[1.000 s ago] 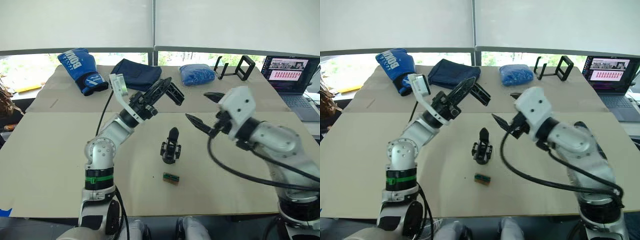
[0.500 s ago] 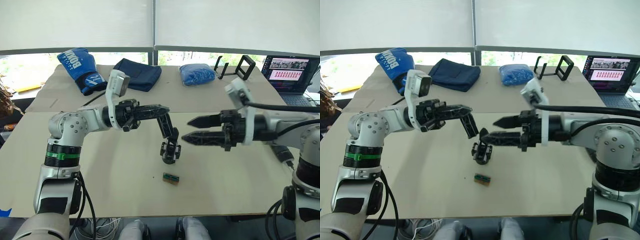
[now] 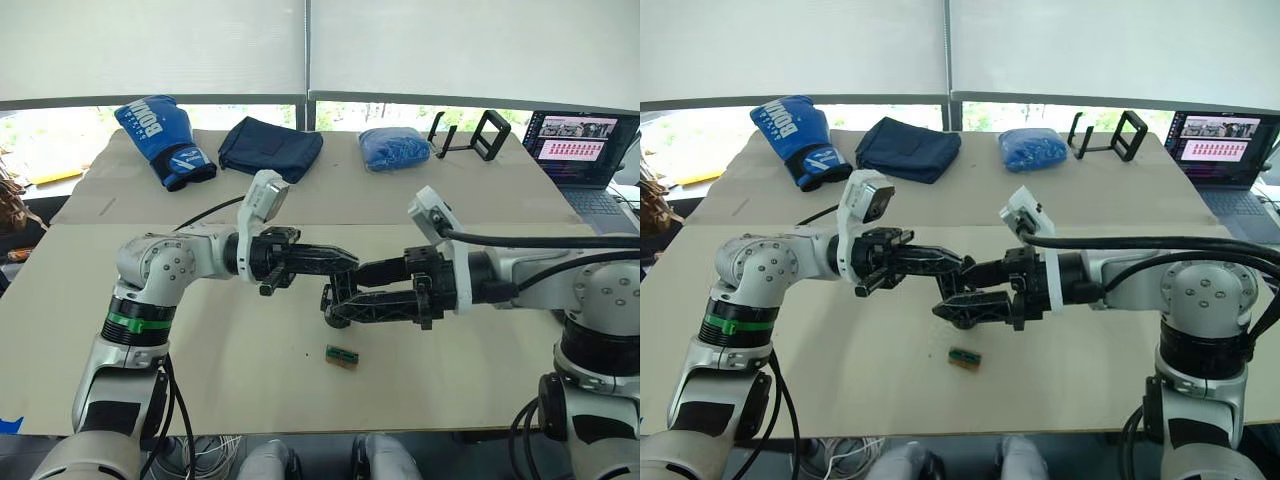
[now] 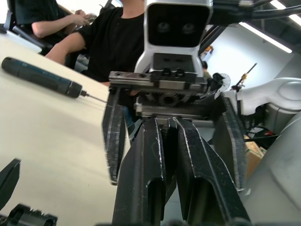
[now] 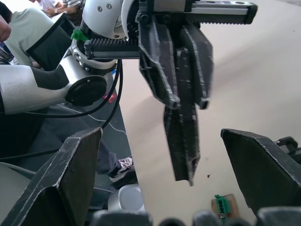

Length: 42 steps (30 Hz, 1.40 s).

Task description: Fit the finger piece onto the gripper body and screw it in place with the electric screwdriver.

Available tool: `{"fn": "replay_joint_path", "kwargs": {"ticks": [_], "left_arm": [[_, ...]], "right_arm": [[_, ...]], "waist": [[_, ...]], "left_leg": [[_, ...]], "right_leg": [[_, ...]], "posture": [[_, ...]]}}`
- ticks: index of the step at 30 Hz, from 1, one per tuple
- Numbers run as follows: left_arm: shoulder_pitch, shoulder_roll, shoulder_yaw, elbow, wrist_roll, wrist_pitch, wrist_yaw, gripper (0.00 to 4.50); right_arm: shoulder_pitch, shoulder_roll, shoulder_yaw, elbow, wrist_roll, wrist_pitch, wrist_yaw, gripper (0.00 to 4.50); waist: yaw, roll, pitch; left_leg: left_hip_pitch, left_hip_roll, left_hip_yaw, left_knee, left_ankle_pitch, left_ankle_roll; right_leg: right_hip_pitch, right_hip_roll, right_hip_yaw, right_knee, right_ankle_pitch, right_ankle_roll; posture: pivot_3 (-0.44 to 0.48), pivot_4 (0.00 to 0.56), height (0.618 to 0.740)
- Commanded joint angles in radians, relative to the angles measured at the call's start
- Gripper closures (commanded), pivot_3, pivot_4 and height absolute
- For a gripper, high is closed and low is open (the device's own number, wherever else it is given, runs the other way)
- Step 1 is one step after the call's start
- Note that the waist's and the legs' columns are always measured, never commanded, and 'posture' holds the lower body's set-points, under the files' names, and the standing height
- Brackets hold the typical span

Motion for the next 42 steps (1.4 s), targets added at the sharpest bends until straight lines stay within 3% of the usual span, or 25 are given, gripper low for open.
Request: {"fn": "replay_joint_path", "kwargs": {"ticks": [1, 18, 30, 37, 41, 42], "left_arm": [[-0.026, 0.000, -0.002, -0.024, 0.010, -0.012, -0.015, 4.50], [-0.025, -0.023, -0.003, -0.033, 0.019, 0.004, -0.014, 4.50], [-0.019, -0.019, -0.009, -0.036, 0.035, -0.002, -0.022, 4.50], [-0.030, -0.035, 0.020, -0.023, 0.019, 0.004, -0.003, 4.50], [-0.046, -0.027, 0.060, -0.025, -0.060, 0.079, -0.022, 2.71], [-0.040, -0.034, 0.066, -0.036, -0.029, 0.023, -0.008, 2.23]], "right_arm": [[0.007, -0.016, 0.013, -0.006, 0.094, -0.054, -0.066, 0.04], [0.026, -0.115, 0.175, 0.017, 0.299, -0.244, -0.267, 0.04], [0.018, -0.152, 0.210, 0.018, 0.316, -0.289, -0.266, 3.94], [0.036, -0.173, 0.208, -0.004, 0.317, -0.292, -0.230, 4.06], [0.043, -0.177, 0.205, -0.014, 0.304, -0.306, -0.210, 4.07], [0.046, -0.178, 0.203, -0.017, 0.299, -0.309, -0.203, 4.07]], "waist": [[0.000, 0.000, 0.000], [0.000, 0.000, 0.000], [0.000, 0.000, 0.000], [0.001, 0.000, 0.000], [0.001, -0.001, 0.000], [0.001, -0.001, 0.000]], "left_leg": [[0.000, 0.000, 0.000, 0.000, 0.000, 0.000], [0.000, 0.000, 0.000, 0.000, 0.000, 0.000], [-0.001, 0.000, 0.000, 0.000, 0.000, 0.000], [-0.001, 0.001, -0.001, 0.000, 0.000, 0.000], [-0.002, 0.001, -0.001, 0.000, 0.000, 0.000], [-0.002, 0.001, -0.002, 0.000, 0.000, 0.000]], "right_leg": [[0.000, 0.000, 0.000, 0.000, 0.000, 0.000], [0.000, 0.000, 0.001, 0.000, 0.000, 0.000], [0.000, 0.000, 0.001, -0.001, 0.000, 0.000], [0.000, 0.000, 0.001, -0.001, 0.000, 0.000], [0.000, 0.000, 0.002, -0.001, 0.000, 0.000], [0.000, 0.000, 0.002, -0.001, 0.000, 0.000]], "posture": [[0.000, 0.150, 0.740], [0.000, 0.150, 0.740], [0.000, 0.150, 0.740], [0.000, 0.150, 0.740], [0.000, 0.150, 0.740], [0.000, 0.150, 0.740]]}}
